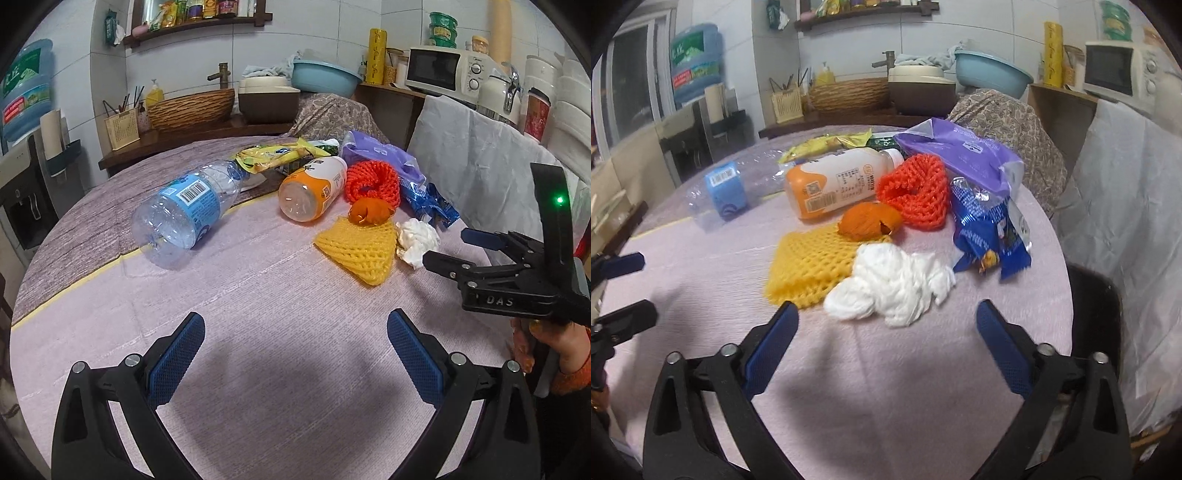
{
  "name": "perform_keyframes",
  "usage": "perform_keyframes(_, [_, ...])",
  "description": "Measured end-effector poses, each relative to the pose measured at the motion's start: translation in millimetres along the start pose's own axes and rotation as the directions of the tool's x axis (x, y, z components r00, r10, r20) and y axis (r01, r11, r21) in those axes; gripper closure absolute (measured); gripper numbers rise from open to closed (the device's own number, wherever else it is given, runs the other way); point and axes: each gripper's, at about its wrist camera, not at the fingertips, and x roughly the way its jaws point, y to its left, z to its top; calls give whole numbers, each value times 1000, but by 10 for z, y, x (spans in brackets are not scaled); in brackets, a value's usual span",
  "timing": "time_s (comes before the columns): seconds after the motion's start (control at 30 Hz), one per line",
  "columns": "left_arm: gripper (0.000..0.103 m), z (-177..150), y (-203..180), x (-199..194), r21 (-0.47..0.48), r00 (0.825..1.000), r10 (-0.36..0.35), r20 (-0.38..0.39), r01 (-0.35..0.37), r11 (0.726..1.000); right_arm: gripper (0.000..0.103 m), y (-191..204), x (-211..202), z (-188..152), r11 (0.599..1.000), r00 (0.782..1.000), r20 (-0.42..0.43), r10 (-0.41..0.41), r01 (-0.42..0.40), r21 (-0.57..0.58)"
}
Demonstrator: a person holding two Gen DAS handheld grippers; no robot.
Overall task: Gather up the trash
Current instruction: 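Grasp the white crumpled tissue with the right tool, then grasp the yellow foam net with the left tool while the right tool holds the tissue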
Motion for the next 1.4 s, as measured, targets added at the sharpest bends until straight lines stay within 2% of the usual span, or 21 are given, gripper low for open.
perform_keyframes(0.1, [7, 70, -22, 70, 13, 1000, -20, -13, 20, 1000, 31, -74, 169, 62, 999, 998, -36, 44, -44, 24])
perform_keyframes(0.23, [11, 153, -56, 159, 19, 998, -50, -34, 51, 999, 33, -84, 280, 89, 999, 997, -58, 46, -45, 21])
perform_keyframes(0.3, [13, 212, -84, 199, 26, 997, -62, -37, 63, 998, 49, -65, 290, 83, 998, 996, -64, 63, -62, 16])
perform_keyframes(0.4, [16, 288, -137, 272, 39, 995, -82, -52, 84, 996, 56, -85, 274, 76, 996, 995, -63, 80, -78, 32])
perform_keyframes(0.53, [16, 348, -273, 411, 66, 986, -135, -92, 142, 988, 60, -170, 225, 52, 991, 992, -58, 110, -105, 80])
perform_keyframes(0.67, [18, 350, -456, 631, 141, 984, -116, -137, 136, 981, 60, -228, 115, 21, 983, 989, -39, 145, -140, 118])
perform_keyframes(0.73, [30, 350, -510, 729, 164, 981, -107, -160, 133, 977, 60, -239, 51, 12, 985, 991, -24, 132, -128, 115])
perform_keyframes(0.87, [37, 403, -546, 889, 174, 981, -88, -174, 118, 978, 60, -254, -40, -27, 983, 991, -13, 137, -134, 124])
perform_keyframes(0.93, [50, 414, -533, 917, 161, 980, -81, -181, 111, 981, 60, -257, -67, -60, 983, 990, -10, 138, -136, 124])
perform_keyframes(1.0, [59, 418, -503, 952, 133, 976, -98, -193, 125, 983, 60, -249, -87, -84, 985, 992, -6, 130, -128, 116])
perform_keyframes(1.2, [78, 389, -462, 863, 97, 979, -109, -172, 127, 987, 60, -228, -140, -124, 987, 992, 16, 124, -125, 102])
perform_keyframes(1.4, [83, 380, -388, 641, 78, 986, -111, -127, 122, 989, 60, -203, -197, -166, 986, 990, 30, 136, -138, 94])
